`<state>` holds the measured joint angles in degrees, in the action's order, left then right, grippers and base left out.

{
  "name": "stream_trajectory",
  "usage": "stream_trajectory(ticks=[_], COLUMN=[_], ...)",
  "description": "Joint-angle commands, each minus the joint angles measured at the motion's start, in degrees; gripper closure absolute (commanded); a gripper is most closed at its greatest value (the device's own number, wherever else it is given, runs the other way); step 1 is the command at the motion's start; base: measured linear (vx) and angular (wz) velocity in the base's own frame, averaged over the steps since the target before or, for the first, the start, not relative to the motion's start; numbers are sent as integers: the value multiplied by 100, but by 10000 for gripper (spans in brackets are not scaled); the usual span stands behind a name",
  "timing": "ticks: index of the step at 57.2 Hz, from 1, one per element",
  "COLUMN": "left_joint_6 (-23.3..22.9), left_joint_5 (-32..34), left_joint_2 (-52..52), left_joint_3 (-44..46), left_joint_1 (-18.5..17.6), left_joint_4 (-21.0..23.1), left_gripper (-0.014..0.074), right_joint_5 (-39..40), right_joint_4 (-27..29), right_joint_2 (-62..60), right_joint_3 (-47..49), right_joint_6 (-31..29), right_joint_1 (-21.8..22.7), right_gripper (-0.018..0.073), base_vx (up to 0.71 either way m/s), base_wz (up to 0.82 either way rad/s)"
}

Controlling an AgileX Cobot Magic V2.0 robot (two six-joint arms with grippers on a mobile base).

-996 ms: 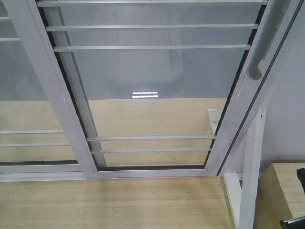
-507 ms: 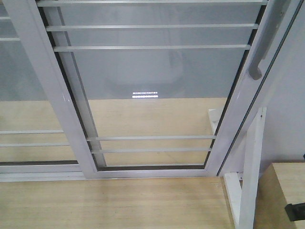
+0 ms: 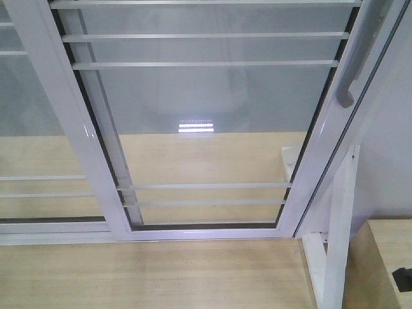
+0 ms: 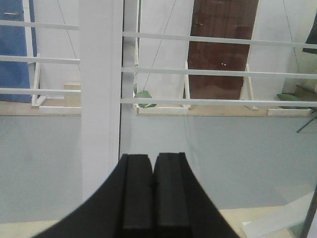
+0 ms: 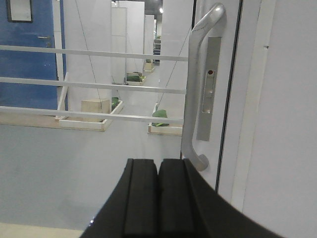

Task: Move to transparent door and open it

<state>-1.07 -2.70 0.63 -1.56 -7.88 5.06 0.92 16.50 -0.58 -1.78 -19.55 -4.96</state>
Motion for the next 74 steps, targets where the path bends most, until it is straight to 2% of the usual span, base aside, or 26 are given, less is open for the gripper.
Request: stream_trajectory(ticks=[1,16,30,34,40,46,56,65,74], left_joint_6=[-44,-44,-311,-299,-233,-233,-75,-75,-80], left_joint_5=[484,484,739,804,798,816,984,1029,1090], left_joint_2=[74,74,74,49,-208,-897,-2476,-3817,-4685], left_joint_3=[-171,-171,-44,146,563,1167,2180,2948,3421], left_joint_1=[-3,-3,-3,-3,-3,-3,-3,-3,-3], left_joint_4=[49,49,56,50,50,50,31,43,43], left_gripper=[596,596,596,596,596,596,596,596,596], right_joint_5=[489,550,1572,1257,276,-626,-1224,-1227,-845], right_joint_4=[13,13,20,14,9,-34,-60,-50,-35], right_joint_2=[-75,-75,-75,-45,287,1067,2519,3539,4132], right_joint_3=[-74,-74,83,415,1189,2072,3375,4125,4348], right_joint_6=[-16,-16,146,115,0,-37,-37,-37,-16], right_joint_1=[21,21,21,21,21,21,21,21,21], right_gripper=[557,557,557,557,557,557,557,557,557], base_vx=[0,0,0,0,0,0,0,0,0], base_wz=[0,0,0,0,0,0,0,0,0])
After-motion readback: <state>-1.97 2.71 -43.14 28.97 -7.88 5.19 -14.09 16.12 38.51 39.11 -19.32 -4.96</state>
